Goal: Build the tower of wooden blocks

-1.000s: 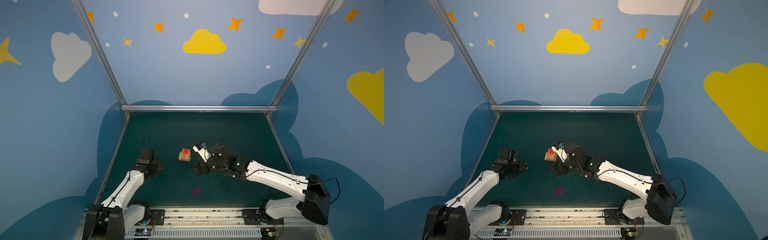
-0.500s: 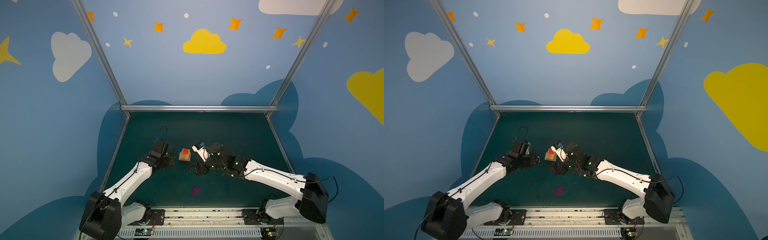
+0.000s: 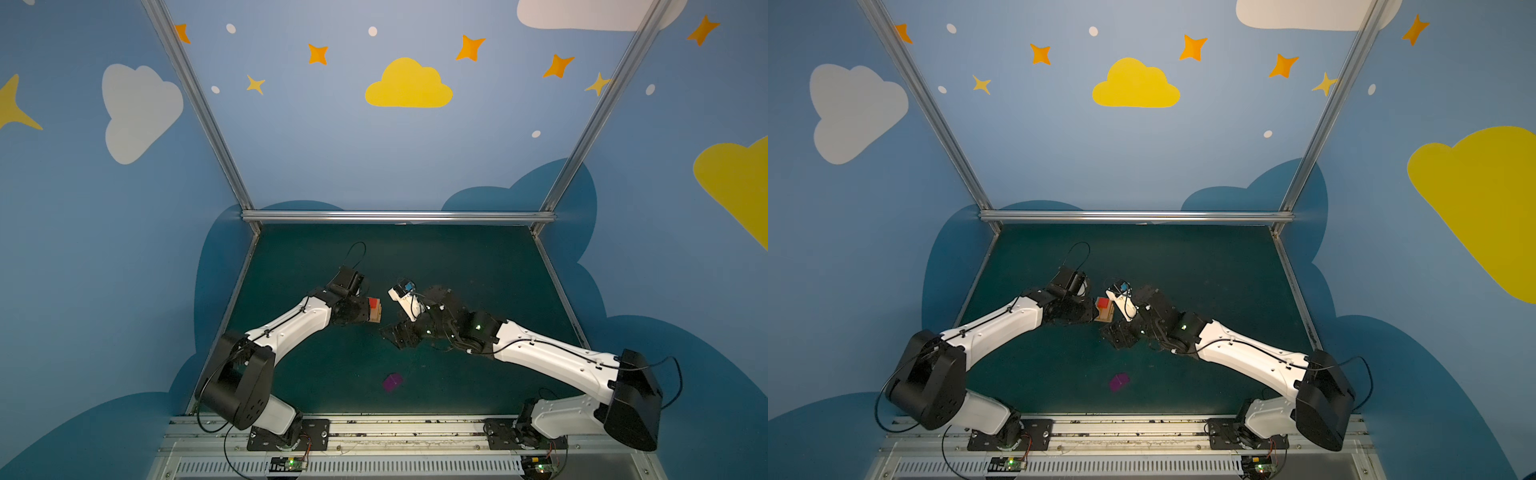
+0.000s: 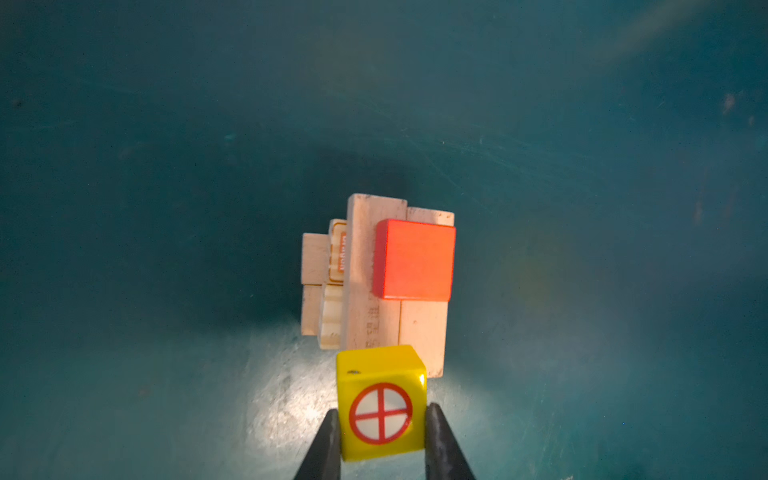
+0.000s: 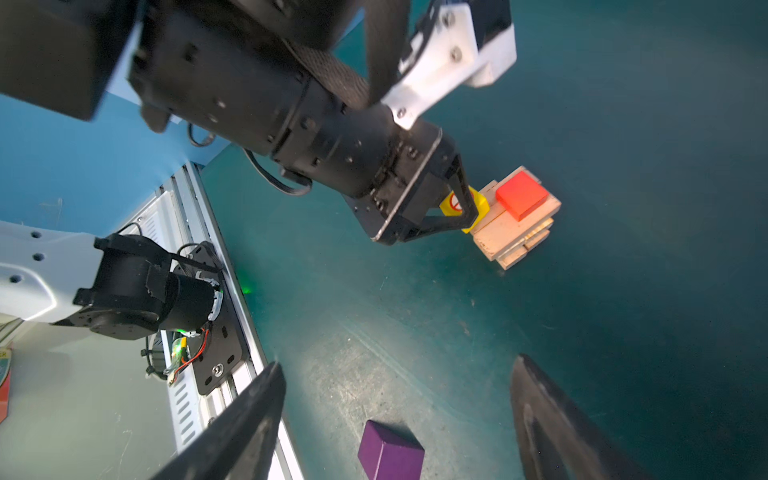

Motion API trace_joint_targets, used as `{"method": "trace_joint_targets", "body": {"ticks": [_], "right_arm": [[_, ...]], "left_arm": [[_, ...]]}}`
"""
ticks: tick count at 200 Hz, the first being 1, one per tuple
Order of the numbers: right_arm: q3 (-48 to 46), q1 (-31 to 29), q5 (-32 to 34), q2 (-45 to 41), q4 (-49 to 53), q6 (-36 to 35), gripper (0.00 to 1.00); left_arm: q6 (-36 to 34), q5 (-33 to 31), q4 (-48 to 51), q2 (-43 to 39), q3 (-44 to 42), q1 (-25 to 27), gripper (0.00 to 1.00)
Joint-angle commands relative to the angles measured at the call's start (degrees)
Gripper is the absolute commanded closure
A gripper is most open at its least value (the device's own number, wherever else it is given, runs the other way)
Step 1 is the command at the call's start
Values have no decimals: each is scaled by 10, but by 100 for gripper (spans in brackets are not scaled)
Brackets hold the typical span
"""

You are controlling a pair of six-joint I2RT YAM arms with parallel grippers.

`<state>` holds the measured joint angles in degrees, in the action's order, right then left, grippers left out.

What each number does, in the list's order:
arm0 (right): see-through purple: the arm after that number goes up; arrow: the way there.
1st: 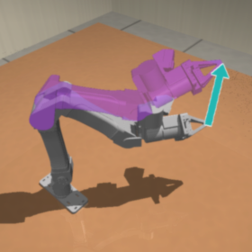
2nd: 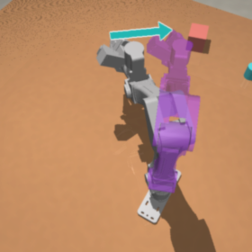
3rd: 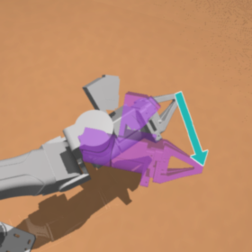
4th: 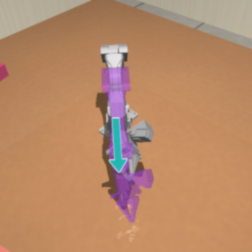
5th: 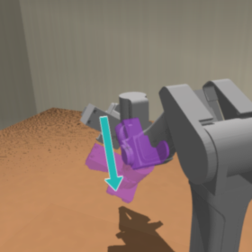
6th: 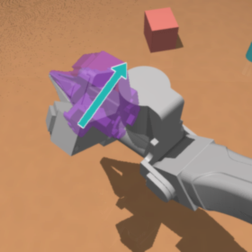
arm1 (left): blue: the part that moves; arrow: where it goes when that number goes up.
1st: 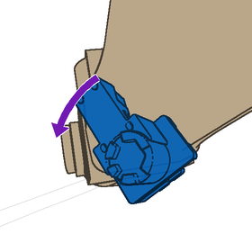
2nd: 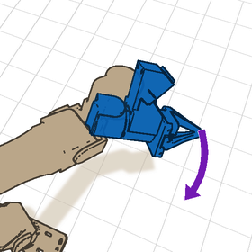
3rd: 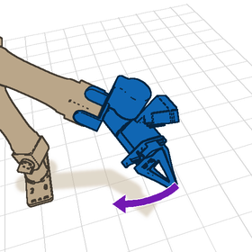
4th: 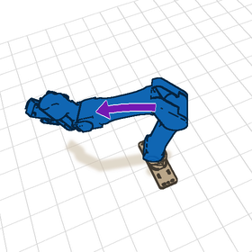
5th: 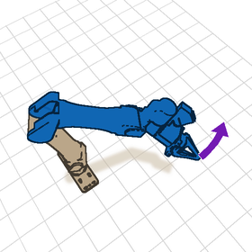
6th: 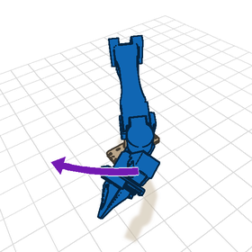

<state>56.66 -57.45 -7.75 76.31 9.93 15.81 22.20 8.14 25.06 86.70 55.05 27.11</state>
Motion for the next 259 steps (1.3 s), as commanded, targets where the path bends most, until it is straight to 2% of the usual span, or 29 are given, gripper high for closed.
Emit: {"method": "trace_joint_targets", "body": {"ticks": [1, 82, 259], "right_arm": [[-12, 8, 11, -19, 9, -3, 19], [-16, 16, 4, -19, 6, 1, 19], [-15, 21, -6, -11, 4, 5, 19]], "left_arm": [[-26, -12, 20, 13, 19, 8, 76], [-47, -27, 43, 50, 55, 16, 75], [-49, -15, 45, 62, 67, 17, 73]]}}
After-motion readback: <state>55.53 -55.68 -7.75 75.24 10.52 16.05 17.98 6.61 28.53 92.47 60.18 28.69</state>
